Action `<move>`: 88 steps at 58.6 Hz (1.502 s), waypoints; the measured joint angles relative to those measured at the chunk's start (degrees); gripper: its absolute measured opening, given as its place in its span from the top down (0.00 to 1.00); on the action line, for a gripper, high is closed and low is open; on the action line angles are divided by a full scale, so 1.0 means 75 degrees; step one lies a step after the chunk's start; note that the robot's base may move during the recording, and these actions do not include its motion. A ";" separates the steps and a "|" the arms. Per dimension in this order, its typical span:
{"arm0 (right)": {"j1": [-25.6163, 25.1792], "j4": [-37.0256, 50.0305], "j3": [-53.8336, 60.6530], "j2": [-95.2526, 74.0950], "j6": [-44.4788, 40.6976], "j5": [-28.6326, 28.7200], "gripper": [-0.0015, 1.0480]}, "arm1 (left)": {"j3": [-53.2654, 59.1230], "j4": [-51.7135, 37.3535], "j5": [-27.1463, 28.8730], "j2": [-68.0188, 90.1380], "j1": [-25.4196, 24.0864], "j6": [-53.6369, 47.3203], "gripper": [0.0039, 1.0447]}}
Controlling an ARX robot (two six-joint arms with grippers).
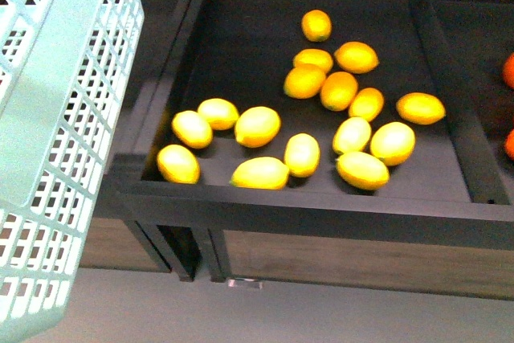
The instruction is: Pick lemon and mango into basket
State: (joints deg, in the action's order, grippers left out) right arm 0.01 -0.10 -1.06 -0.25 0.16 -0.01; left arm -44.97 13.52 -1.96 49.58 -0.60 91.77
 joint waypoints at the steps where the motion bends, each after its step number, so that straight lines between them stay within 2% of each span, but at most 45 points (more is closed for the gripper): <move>1: -0.0003 0.0000 0.0000 -0.0009 -0.0003 0.0003 0.08 | 0.0000 0.0000 0.0003 0.0000 0.0000 0.0003 0.95; 54: -0.0003 0.0000 0.0000 0.0006 -0.0003 0.0038 0.08 | 0.0000 0.0000 -0.0003 -0.0009 0.0003 -0.0009 0.95; 65: -0.0006 0.0000 0.0009 -0.0003 0.0000 0.0055 0.08 | 0.0000 0.0000 0.0239 -0.0003 -0.0058 -0.0119 0.95; 75: -0.0006 0.0000 0.0009 0.0000 0.0000 0.0050 0.08 | -0.0003 0.0017 -0.0061 0.0000 -0.0029 -0.0087 0.96; 79: -0.0006 0.0000 0.0009 0.0000 0.0000 0.0047 0.08 | -0.0542 0.1247 -0.0772 0.0382 -0.0003 -0.0921 0.96; 82: -0.0006 0.0000 0.0009 0.0000 0.0000 0.0017 0.08 | -0.1137 0.2078 -0.1107 0.0921 0.0210 -0.2148 0.96; 88: -0.0006 0.0000 0.0009 0.0003 0.0000 0.0012 0.08 | -0.1786 0.1979 -0.1393 0.1973 0.0898 -0.3885 0.96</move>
State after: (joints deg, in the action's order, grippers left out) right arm -0.03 -0.10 -0.99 -0.23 0.16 0.08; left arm -58.37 28.36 -12.40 64.38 6.13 62.63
